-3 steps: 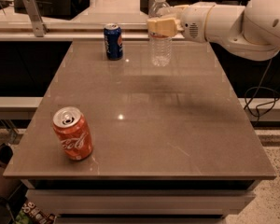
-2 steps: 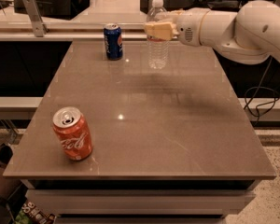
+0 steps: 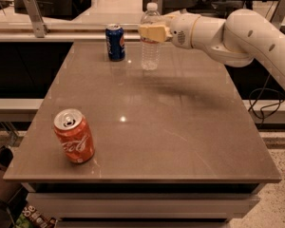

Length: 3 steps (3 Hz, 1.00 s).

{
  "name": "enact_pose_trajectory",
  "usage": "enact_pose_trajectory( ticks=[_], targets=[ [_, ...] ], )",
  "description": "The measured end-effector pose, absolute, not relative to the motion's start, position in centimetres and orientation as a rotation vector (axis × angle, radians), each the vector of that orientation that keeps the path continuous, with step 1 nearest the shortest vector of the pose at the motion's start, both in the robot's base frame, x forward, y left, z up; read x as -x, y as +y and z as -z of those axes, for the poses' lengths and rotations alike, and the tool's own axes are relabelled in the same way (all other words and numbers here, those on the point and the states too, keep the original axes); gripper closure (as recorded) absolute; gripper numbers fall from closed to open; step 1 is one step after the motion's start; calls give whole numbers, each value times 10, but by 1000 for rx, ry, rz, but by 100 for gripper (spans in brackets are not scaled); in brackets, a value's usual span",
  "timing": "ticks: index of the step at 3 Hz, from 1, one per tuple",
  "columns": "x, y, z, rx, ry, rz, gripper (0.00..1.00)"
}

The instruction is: Move water bottle near pepsi can

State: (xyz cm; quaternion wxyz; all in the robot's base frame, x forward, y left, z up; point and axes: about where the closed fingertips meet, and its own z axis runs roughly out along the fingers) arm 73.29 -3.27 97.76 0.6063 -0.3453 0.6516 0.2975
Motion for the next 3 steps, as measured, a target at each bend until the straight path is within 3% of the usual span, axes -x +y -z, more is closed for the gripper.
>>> enact_pose_trajectory(
  ticks=[3],
  targets=[
    [-768, -13, -961, 811, 1548, -664, 100]
  ],
)
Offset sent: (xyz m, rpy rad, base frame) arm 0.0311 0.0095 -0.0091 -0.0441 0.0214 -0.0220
